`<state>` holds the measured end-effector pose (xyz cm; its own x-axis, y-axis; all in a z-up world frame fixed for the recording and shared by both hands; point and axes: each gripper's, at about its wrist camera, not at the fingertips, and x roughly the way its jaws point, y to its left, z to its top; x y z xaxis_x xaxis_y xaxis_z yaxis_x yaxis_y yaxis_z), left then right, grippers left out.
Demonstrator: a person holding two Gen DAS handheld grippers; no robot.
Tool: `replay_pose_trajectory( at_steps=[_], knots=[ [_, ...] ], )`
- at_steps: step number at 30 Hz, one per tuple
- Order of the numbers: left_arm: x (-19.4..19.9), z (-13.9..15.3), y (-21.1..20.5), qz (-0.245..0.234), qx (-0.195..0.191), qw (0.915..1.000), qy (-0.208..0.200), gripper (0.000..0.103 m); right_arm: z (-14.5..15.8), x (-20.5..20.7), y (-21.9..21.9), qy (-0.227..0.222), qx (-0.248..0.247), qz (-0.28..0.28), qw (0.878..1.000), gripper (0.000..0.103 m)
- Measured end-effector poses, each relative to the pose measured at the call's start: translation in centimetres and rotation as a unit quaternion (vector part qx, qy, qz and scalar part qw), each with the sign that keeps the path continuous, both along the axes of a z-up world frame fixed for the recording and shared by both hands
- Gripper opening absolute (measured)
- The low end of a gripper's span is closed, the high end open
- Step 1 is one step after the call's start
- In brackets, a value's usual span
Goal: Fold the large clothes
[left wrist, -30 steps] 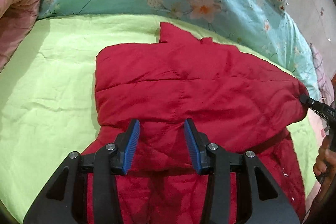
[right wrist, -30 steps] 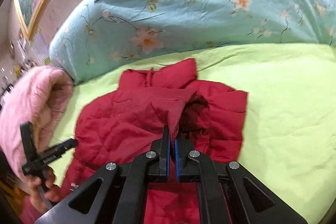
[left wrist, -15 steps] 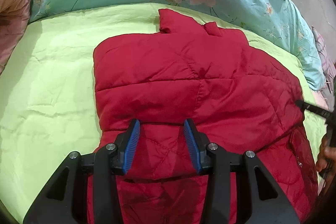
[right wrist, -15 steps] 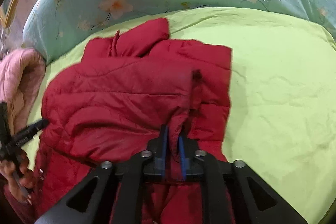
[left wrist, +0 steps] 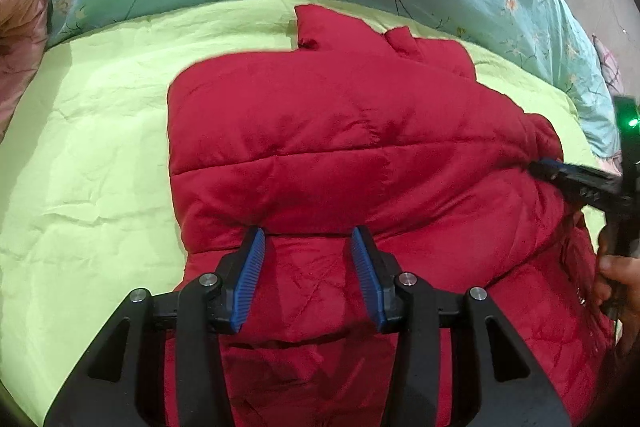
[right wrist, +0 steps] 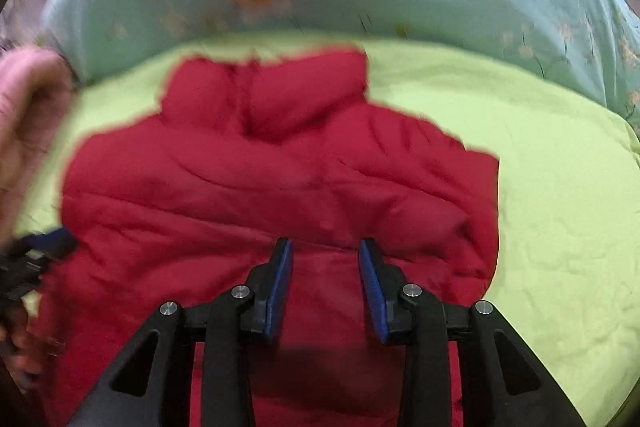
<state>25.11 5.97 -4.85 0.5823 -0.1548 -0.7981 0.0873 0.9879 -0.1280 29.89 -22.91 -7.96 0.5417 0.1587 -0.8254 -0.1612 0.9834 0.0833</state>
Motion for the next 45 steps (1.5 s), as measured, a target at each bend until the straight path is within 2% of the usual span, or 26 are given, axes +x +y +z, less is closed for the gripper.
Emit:
replay_pose_trajectory(
  at_steps=[2,6,18,20,25,30,35,39,41,45],
  knots=[
    [0.3,-0.7,0.2,0.001,-0.008,0.9999,0.009,0.044,-1.5,0.2,-0.5,0.011,0.003,0.0,1.0,0.034],
    [0.7,-1.6,0.3,0.006,-0.013,0.9997,0.02,0.045,-2.7,0.3,0.3,0.007,-0.029,0.009,1.0,0.034],
    [0.8,-2.1,0.0,0.014,0.001,0.9996,0.023,0.046,-2.9,0.6,-0.4,0.009,0.005,0.011,1.0,0.034],
    [1.0,-2.1,0.0,0.016,0.001,0.9995,0.027,0.046,-2.3,0.7,-0.4,0.01,0.007,0.007,1.0,0.034],
    [1.2,-2.1,-0.2,0.018,0.005,0.9994,0.029,0.046,1.3,-2.8,-0.3,-0.033,-0.005,0.001,0.999,0.034],
    [1.4,-2.1,-0.4,0.019,0.009,0.9993,0.031,0.046,-1.5,-2.3,-0.7,0.011,-0.023,0.01,1.0,0.033],
    [1.3,-1.6,-0.2,0.018,0.009,0.9992,0.035,0.045,-2.0,-1.3,-0.6,0.022,-0.019,0.004,1.0,0.033],
    [-0.6,0.0,0.0,0.021,0.024,0.9992,0.023,0.046,-0.4,-2.7,-1.8,0.02,0.018,-0.009,1.0,0.034],
    [-1.9,0.6,0.2,0.027,0.038,0.9987,0.018,0.047,0.9,-4.0,-2.0,0.009,0.022,-0.009,1.0,0.038],
    [-5.7,1.2,0.9,0.036,0.049,0.998,0.018,0.047,2.6,-7.3,-2.2,0.004,0.019,0.002,1.0,0.037]
  ],
)
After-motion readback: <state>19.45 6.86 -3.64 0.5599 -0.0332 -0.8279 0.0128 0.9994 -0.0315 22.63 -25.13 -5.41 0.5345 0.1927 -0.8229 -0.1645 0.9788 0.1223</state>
